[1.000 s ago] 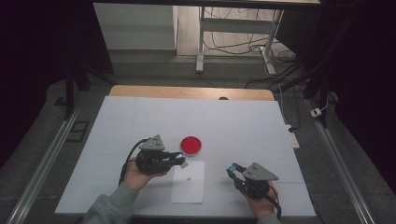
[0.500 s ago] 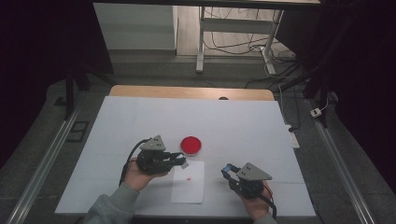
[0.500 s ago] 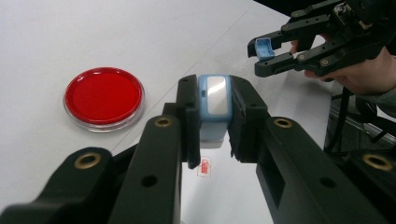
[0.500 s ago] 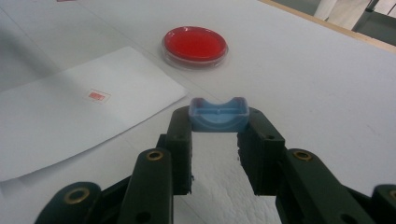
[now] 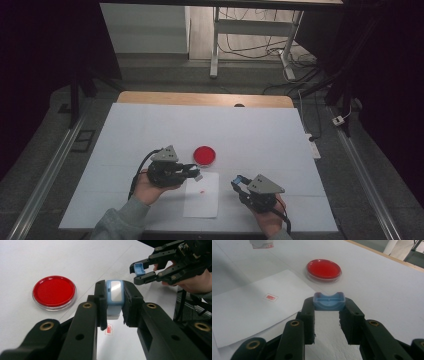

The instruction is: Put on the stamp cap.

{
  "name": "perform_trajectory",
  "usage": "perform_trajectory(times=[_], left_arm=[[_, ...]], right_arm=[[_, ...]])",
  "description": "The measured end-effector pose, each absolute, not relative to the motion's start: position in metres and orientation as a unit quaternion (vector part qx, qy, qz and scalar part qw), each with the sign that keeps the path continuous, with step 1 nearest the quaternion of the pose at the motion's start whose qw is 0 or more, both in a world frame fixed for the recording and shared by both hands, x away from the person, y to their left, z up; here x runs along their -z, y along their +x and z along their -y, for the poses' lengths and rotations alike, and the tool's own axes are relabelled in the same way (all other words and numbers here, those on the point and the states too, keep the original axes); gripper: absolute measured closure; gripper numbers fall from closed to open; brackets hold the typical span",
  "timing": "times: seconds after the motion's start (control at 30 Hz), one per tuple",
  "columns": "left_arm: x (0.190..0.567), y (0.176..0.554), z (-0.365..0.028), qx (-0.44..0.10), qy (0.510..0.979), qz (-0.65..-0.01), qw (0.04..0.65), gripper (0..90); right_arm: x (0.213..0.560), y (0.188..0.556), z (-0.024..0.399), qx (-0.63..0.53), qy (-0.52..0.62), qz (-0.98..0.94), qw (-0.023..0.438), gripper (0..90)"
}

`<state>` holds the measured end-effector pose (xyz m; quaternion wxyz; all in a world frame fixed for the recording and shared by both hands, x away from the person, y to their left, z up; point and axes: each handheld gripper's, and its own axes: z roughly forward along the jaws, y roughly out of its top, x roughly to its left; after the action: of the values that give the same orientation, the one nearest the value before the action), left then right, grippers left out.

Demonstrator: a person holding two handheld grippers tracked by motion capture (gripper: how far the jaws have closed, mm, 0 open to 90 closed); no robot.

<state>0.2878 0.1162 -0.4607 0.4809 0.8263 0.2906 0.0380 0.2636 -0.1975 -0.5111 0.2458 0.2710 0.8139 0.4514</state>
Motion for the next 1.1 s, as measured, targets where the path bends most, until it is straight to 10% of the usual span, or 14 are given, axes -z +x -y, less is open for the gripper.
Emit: perform_trajectory(times=[1.1], left_arm=[[0.459, 0.287, -0.116, -0.041, 0.823, -0.291, 0.487, 75.7]], right_arm=[[0.517, 0.266, 0.153, -0.464, 0.238, -0.820, 0.236, 65.8]])
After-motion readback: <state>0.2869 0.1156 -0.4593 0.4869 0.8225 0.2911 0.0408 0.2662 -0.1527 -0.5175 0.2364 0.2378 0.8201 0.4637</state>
